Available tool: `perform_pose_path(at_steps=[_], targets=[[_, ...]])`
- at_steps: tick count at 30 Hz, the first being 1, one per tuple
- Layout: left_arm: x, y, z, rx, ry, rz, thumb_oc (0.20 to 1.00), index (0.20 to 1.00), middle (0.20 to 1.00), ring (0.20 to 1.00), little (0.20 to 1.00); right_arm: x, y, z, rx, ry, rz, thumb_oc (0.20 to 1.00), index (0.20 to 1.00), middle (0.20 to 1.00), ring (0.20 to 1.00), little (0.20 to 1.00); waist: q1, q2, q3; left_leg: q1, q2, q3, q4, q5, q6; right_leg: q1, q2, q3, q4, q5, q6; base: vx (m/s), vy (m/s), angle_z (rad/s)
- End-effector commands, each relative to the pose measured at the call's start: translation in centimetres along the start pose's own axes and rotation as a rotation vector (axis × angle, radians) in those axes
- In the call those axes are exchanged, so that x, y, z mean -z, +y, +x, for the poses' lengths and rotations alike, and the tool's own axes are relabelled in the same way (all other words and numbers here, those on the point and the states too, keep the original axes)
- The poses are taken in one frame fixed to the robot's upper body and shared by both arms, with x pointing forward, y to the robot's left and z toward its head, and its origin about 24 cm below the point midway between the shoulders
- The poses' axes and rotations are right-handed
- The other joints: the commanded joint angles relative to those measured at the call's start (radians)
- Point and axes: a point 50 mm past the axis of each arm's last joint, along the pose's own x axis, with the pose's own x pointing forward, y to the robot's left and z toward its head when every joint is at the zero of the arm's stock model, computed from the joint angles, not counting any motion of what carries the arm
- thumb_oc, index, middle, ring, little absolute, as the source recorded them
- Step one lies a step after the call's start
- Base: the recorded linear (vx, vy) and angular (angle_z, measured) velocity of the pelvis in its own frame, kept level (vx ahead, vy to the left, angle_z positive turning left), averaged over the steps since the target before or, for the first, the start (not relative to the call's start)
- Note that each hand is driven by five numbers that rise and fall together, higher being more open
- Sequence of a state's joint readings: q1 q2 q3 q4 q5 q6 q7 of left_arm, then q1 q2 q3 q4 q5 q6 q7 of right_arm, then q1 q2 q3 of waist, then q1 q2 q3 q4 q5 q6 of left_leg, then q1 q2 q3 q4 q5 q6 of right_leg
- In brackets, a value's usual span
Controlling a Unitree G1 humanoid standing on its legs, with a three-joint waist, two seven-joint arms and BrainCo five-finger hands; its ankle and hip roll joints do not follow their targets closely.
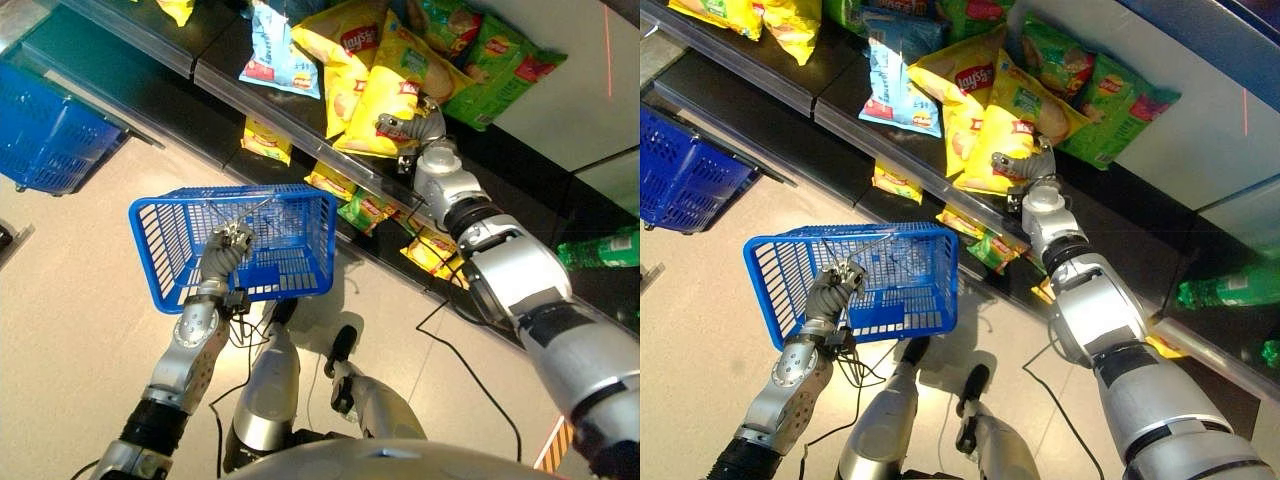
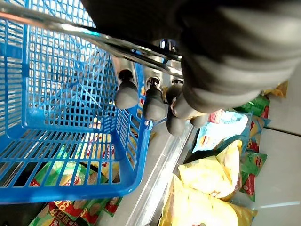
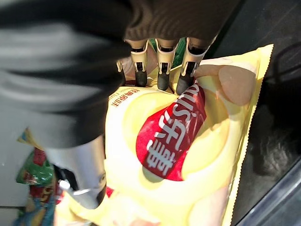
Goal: Pick up the snacks into the basket
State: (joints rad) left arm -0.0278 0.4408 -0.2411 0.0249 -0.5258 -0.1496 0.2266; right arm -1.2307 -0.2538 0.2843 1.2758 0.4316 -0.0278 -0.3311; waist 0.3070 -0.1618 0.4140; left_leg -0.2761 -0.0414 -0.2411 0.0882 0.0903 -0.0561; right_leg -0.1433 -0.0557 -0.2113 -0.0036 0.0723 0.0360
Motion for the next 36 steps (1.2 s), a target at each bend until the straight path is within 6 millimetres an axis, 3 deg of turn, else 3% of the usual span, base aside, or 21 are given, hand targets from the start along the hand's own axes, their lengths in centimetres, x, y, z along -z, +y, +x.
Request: perform_pose_path(at_steps=[1, 7, 8, 9, 10, 25, 33, 36], targets=[[-6.1, -2.7, 0.3, 0.141, -0.304, -0.042, 0.2, 0.2, 0.2, 0.2, 0.2, 1.6, 0.7, -0.3, -0.021, 0.075, -0.098, 1.0, 1.0, 1.0, 1.0, 1.0, 0.04, 0.011, -0.01, 0.005, -0.058, 0.045, 0.027, -0.092, 0.039, -0.05, -0.065, 0.025, 0.045, -0.016, 0.105, 0.0, 0.003, 0.06], [-6.0, -3.2, 0.3, 0.164, -0.305, -0.047, 0.2, 0.2, 0.2, 0.2, 0.2, 1.9, -0.4, -0.1, 0.017, 0.093, -0.151, 1.0, 1.0, 1.0, 1.0, 1.0, 0.053, 0.024, -0.008, -0.005, -0.063, 0.031, 0.024, -0.087, 0.041, -0.052, -0.07, 0.01, 0.044, -0.017, 0.105, 0.0, 0.009, 0.09], [-6.1, -3.3, 0.3, 0.17, -0.308, -0.052, 0.2, 0.2, 0.2, 0.2, 0.2, 2.0, -0.8, 0.0, 0.027, 0.094, -0.164, 0.589, 0.589, 0.589, 0.589, 0.589, 0.056, 0.028, -0.007, -0.007, -0.066, 0.028, 0.025, -0.087, 0.041, -0.053, -0.071, 0.007, 0.044, -0.017, 0.106, 0.0, 0.006, 0.04], [-6.1, -3.3, 0.3, 0.17, -0.308, -0.052, 0.2, 0.2, 0.2, 0.2, 0.2, 2.0, -0.8, 0.0, 0.027, 0.094, -0.164, 0.589, 0.589, 0.589, 0.589, 0.589, 0.056, 0.028, -0.007, -0.007, -0.066, 0.028, 0.025, -0.087, 0.041, -0.053, -0.071, 0.007, 0.044, -0.017, 0.106, 0.0, 0.007, 0.05], [-6.2, -3.5, 0.3, 0.178, -0.313, -0.053, 0.2, 0.2, 0.2, 0.2, 0.2, 2.2, -1.1, 0.0, 0.029, 0.096, -0.176, 0.2, 0.2, 0.2, 0.2, 0.2, 0.058, 0.032, -0.004, -0.009, -0.067, 0.025, 0.026, -0.087, 0.042, -0.055, -0.072, 0.004, 0.045, -0.017, 0.106, 0.0, 0.0, 0.0], [-6.1, -3.9, 0.6, 0.189, -0.308, -0.047, 0.2, 0.2, 0.2, 0.2, 0.2, 2.4, -3.0, 0.3, 0.067, 0.095, -0.119, 0.2, 0.2, 0.2, 0.2, 0.2, 0.037, 0.051, 0.011, -0.021, -0.073, 0.025, 0.05, -0.095, 0.044, -0.074, -0.078, 0.013, 0.073, -0.026, 0.101, 0.0, 0.006, 0.03], [-6.1, -2.8, 0.8, 0.128, -0.309, -0.035, 0.2, 0.2, 0.2, 0.2, 0.2, 2.4, -2.3, -0.3, 0.015, 0.012, 0.161, 0.2, 0.2, 0.2, 0.2, 0.2, -0.006, 0.046, 0.0, -0.002, -0.064, 0.041, 0.046, -0.098, 0.043, -0.069, -0.077, 0.03, 0.079, -0.034, 0.101, 0.0, 0.0, 0.0], [-6.2, -1.5, 0.6, 0.062, -0.312, -0.031, 0.2, 0.2, 0.2, 0.2, 0.2, 2.5, -2.1, -2.2, -0.06, -0.123, 0.271, 0.2, 0.2, 0.2, 0.2, 0.2, -0.046, 0.037, -0.023, 0.018, -0.057, 0.057, 0.042, -0.104, 0.043, -0.053, -0.081, 0.042, 0.076, -0.04, 0.101, 0.01, -0.006, -0.07]])
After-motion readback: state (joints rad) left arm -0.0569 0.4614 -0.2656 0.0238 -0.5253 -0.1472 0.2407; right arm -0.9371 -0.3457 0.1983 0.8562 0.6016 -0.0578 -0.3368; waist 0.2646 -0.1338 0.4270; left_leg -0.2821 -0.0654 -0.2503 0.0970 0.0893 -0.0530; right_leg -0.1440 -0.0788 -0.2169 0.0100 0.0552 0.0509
